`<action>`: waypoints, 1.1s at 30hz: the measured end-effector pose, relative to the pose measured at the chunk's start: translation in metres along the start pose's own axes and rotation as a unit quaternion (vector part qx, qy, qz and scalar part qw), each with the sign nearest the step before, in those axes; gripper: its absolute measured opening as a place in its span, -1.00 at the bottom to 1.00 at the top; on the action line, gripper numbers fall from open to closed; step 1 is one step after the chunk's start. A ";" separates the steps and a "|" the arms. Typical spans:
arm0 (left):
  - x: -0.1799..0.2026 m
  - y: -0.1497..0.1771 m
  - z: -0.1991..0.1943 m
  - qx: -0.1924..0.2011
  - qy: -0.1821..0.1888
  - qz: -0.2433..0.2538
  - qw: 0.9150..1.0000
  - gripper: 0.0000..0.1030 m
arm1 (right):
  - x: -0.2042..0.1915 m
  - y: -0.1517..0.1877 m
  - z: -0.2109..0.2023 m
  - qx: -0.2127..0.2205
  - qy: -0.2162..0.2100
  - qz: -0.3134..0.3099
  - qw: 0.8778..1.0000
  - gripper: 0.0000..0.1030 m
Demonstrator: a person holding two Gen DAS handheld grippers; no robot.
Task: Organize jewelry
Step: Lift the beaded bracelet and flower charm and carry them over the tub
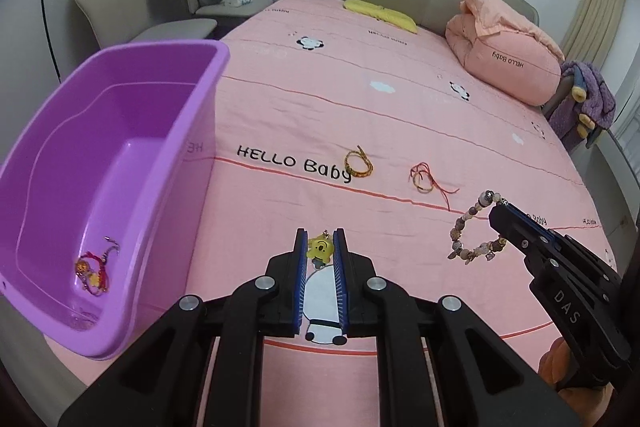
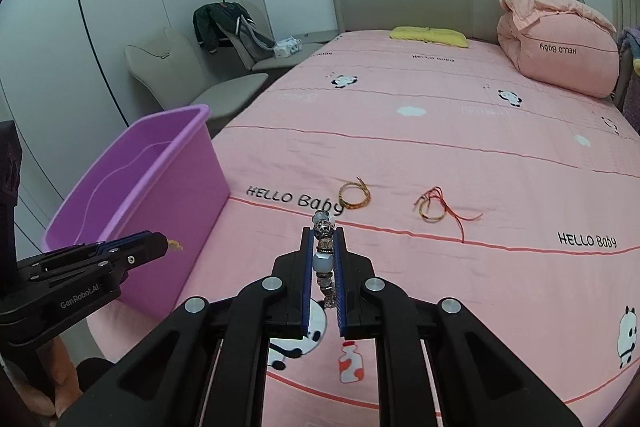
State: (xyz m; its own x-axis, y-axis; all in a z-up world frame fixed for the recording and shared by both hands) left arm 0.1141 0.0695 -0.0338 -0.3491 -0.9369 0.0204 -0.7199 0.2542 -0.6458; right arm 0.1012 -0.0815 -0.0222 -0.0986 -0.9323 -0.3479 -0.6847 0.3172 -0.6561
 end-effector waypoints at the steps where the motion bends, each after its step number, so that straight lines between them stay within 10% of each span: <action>1: -0.007 -0.003 -0.008 0.005 -0.003 -0.002 1.000 -0.75 | -0.012 -0.004 -0.004 0.003 -0.008 -0.003 1.000 -0.81; 18: -0.153 -0.001 -0.080 0.033 -0.098 -0.041 0.994 -0.75 | -0.197 -0.009 0.006 -0.021 -0.134 -0.066 0.989 -0.81; 33: -0.232 0.048 -0.045 -0.032 -0.120 -0.093 0.988 -0.74 | -0.287 0.041 0.068 -0.115 -0.150 -0.131 0.973 -0.81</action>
State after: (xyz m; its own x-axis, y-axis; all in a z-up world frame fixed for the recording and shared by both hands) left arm 0.1336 0.3097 -0.0353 -0.0610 -0.9968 -0.0518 -0.7978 0.0798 -0.5976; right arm 0.1510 0.2113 0.0054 0.2921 -0.8725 -0.3918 -0.8050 -0.0030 -0.5933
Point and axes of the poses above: each gripper's, at about its wrist camera, not at the fingertips, and z roughly the way its jaws point, x to its right, y to its underside, the point moved 9 cm from there along z, roughly the way its jaws point, and after that the axes turned 15 degrees about z, right-handed, at the moved point
